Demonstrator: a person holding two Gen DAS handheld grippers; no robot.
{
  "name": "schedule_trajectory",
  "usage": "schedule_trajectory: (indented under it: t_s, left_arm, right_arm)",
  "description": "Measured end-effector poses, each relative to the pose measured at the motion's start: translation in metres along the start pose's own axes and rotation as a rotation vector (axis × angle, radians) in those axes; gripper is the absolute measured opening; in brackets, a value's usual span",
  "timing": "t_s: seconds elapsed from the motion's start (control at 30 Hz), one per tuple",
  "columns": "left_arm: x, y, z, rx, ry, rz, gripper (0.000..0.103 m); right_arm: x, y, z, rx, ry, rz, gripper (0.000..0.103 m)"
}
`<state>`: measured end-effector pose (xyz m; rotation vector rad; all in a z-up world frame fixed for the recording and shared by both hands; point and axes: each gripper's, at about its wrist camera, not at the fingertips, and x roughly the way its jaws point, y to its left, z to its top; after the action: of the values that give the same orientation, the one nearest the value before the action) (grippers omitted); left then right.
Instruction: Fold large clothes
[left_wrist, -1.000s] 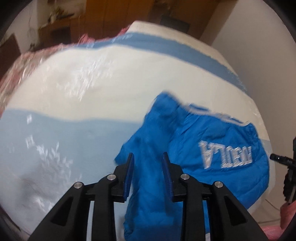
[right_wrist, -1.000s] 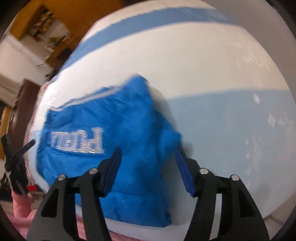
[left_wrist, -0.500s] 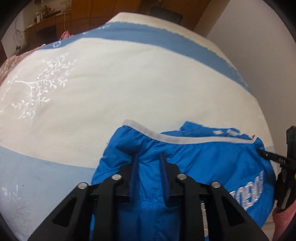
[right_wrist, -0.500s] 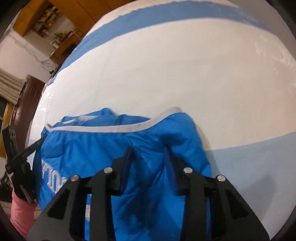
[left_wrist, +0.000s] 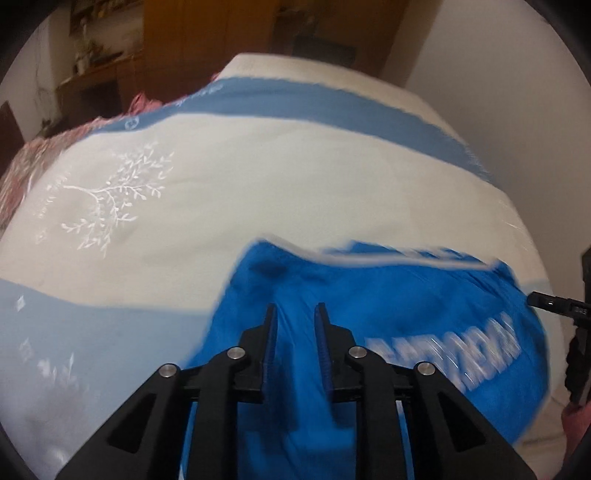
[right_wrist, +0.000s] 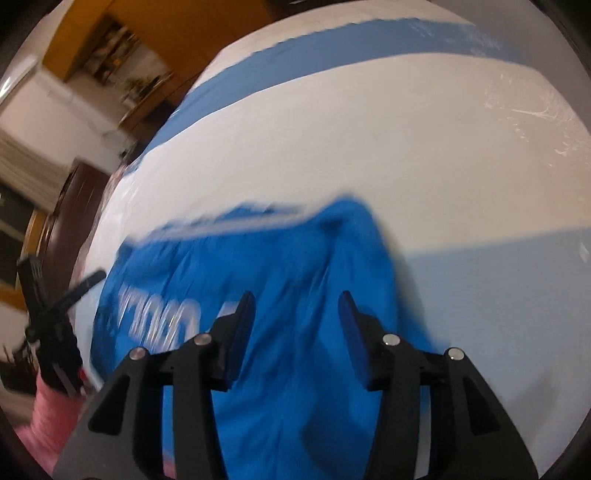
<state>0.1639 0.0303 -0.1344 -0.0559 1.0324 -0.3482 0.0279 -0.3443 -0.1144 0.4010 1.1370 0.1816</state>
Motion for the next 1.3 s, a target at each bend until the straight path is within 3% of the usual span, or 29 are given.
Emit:
schedule_trajectory:
  t_s: [0.07, 0.13, 0.27, 0.33, 0.43, 0.5, 0.63, 0.83, 1.0, 1.1, 1.2, 1.27, 1.3]
  left_arm:
    - [-0.020, -0.021, -0.023, 0.031, 0.005, -0.059, 0.021]
    - [-0.028, -0.039, -0.044, 0.069, 0.001, -0.055, 0.022]
    - [0.001, -0.040, -0.089, 0.045, 0.070, -0.052, 0.022]
    - [0.010, -0.039, -0.102, 0.068, 0.015, -0.052, 0.021]
    - [0.006, -0.046, -0.097, 0.063, 0.029, -0.010, 0.019]
    - [0.001, -0.054, -0.091, 0.040, 0.038, -0.027, 0.020]
    - [-0.009, -0.079, -0.084, 0.035, -0.014, -0.019, 0.023]
    - [0.025, -0.092, -0.098, 0.070, 0.005, 0.053, 0.024]
    - [0.034, -0.085, -0.102, 0.041, 0.011, 0.031, 0.024]
    - [0.032, -0.081, -0.097, 0.029, 0.027, 0.009, 0.024]
    - [0.013, -0.064, -0.086, -0.052, 0.041, -0.022, 0.024]
    - [-0.012, -0.045, -0.079, -0.081, -0.004, -0.003, 0.035]
    - [-0.026, -0.035, -0.075, -0.084, -0.031, 0.045, 0.046]
  right_arm:
    - [-0.013, 0.023, -0.031, -0.046, 0.016, 0.016, 0.047]
    - [-0.013, 0.046, -0.055, -0.094, 0.027, -0.013, 0.047]
    - [0.026, 0.053, -0.094, -0.083, 0.059, -0.061, 0.048]
    - [0.031, 0.050, -0.105, -0.111, 0.025, -0.091, 0.048]
    - [0.029, 0.056, -0.097, -0.103, 0.032, -0.121, 0.049]
    - [0.022, 0.062, -0.089, -0.069, 0.002, -0.071, 0.046]
    - [0.024, 0.088, -0.086, -0.115, -0.060, -0.088, 0.046]
    - [0.059, 0.092, -0.096, -0.127, -0.040, -0.158, 0.048]
    - [0.074, 0.092, -0.102, -0.136, -0.061, -0.181, 0.048]
    - [0.065, 0.086, -0.098, -0.102, -0.035, -0.136, 0.048]
    - [0.037, 0.075, -0.092, -0.021, -0.052, -0.054, 0.048]
    - [0.017, 0.066, -0.091, -0.014, -0.078, -0.086, 0.048]
    - [0.006, 0.058, -0.092, -0.008, -0.093, -0.106, 0.048]
